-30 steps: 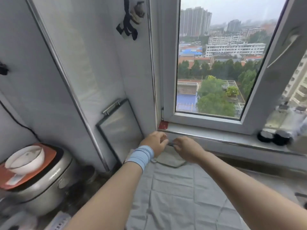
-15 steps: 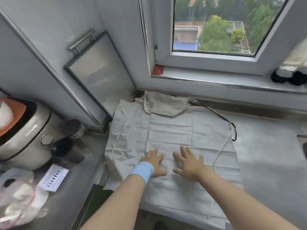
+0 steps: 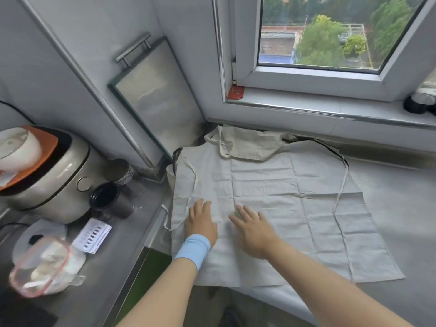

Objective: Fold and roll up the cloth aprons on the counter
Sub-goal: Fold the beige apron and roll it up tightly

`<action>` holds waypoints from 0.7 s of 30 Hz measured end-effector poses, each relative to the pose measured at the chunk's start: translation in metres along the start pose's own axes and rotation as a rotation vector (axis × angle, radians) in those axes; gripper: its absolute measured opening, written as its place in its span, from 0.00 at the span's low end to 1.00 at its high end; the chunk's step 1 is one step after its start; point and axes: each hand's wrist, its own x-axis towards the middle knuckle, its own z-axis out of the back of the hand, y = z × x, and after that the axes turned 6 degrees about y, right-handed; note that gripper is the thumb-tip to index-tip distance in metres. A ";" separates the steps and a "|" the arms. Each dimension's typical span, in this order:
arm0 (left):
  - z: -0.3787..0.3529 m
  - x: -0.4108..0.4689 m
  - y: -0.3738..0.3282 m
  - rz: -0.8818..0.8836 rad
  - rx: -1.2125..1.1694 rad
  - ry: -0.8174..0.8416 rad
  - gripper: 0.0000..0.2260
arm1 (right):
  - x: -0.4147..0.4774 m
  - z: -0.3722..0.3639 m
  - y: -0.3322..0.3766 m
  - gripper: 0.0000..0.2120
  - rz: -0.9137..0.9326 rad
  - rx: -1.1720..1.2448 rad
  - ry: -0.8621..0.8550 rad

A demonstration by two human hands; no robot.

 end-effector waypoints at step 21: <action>0.037 -0.066 0.088 0.376 -0.740 0.272 0.15 | -0.018 -0.036 0.035 0.29 -0.070 -0.156 -0.058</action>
